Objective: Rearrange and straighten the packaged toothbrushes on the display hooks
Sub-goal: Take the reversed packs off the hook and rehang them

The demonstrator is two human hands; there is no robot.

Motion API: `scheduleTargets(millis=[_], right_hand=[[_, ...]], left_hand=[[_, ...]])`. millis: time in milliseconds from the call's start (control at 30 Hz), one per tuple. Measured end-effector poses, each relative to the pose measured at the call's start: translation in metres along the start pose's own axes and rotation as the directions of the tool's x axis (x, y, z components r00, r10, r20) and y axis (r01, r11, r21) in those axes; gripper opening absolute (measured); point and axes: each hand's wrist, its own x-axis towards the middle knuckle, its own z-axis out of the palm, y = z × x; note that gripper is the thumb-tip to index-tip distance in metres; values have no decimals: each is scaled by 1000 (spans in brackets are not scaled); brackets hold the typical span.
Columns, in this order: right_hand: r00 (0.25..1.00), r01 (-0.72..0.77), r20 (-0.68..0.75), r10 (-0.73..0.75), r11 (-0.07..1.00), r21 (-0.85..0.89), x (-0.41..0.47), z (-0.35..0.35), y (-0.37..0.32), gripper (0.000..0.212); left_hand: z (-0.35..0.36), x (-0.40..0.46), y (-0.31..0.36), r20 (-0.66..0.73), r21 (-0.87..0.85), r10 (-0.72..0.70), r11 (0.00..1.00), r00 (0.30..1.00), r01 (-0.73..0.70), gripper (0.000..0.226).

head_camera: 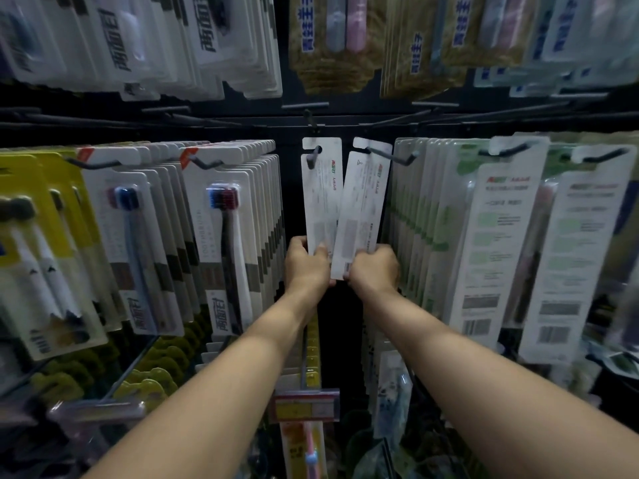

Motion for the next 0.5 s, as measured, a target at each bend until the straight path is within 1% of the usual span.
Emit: scheduleTargets(millis=[167,267,333,400,500], right_hand=[[999,35,4,-35,999,3,-7,-12,0,22],[1000,14,15,-14,1000,9,-15,-18,-2,18],[1000,-1,24,2,1000,-1,-21,-23,-2,18],[999,-6,36,7,1000,-19,-26,-27,-2,22],[999,-14,44,15,1000,-22,-36,-35,0,22]], left_hand=[[-6,-8,2,-37,34,51,998,998,-50,4],[-11,-14,-2,-56,61,74,996,996,-70,1],[-13,-19,-3,-74,66,67,996,995,-62,3],[-15,-22,-5,-90,88,63,995,994,-56,6],[-18,-29,-6,-110,116,66,992,992,-53,5]])
